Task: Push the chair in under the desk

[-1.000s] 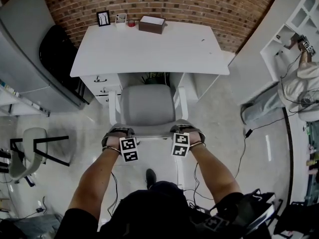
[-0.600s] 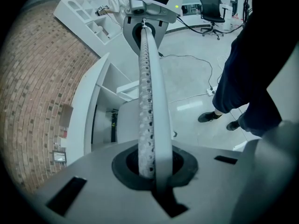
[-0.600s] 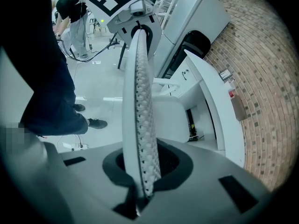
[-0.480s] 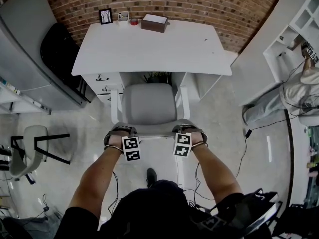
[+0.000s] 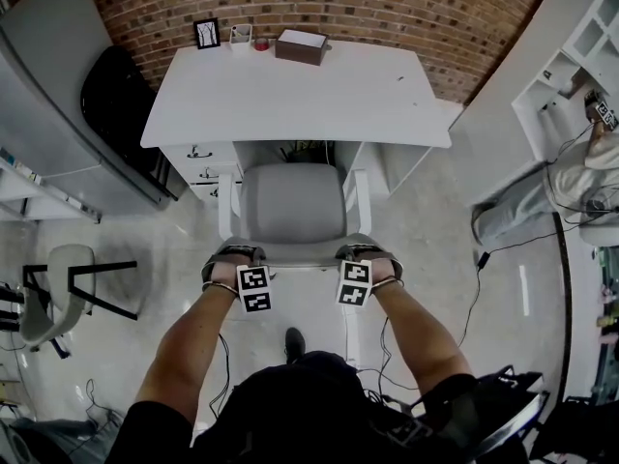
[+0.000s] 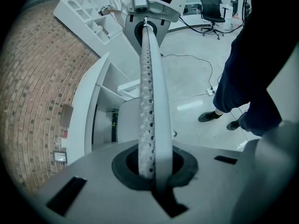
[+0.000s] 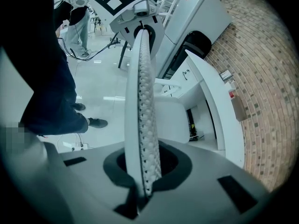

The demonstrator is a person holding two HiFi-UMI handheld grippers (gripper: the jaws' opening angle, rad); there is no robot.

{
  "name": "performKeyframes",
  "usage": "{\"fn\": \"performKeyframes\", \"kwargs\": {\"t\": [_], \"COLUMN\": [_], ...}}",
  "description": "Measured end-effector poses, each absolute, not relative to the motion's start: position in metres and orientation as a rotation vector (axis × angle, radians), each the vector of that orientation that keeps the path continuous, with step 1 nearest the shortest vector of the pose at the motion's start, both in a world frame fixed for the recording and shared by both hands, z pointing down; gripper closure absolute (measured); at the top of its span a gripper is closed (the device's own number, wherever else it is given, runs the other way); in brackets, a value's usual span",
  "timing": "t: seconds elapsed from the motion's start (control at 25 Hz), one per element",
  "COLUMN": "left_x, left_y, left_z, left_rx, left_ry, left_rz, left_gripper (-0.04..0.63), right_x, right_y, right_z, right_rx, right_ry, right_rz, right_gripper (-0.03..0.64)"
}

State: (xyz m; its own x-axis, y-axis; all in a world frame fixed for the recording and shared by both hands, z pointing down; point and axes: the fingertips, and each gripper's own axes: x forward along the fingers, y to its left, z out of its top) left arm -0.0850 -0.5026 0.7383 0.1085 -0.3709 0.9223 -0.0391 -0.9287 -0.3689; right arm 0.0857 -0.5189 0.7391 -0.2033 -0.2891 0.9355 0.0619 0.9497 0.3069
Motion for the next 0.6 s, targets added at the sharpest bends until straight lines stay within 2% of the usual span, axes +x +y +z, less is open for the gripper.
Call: {"fn": "performKeyframes", "kwargs": {"t": [0.6], "left_x": [-0.078], "left_y": [-0.548], "left_z": [0.737], "left_rx": [-2.104], "left_ry": [0.419], "left_rz": [-1.891], "left_gripper": [0.584], "right_x": [0.095], "right_y": [-0.559], "right_z": [0.738], "right_rx": [0.210], "right_ry": [-1.741], "right_rz": [-0.336], "right_gripper": [0.591]}}
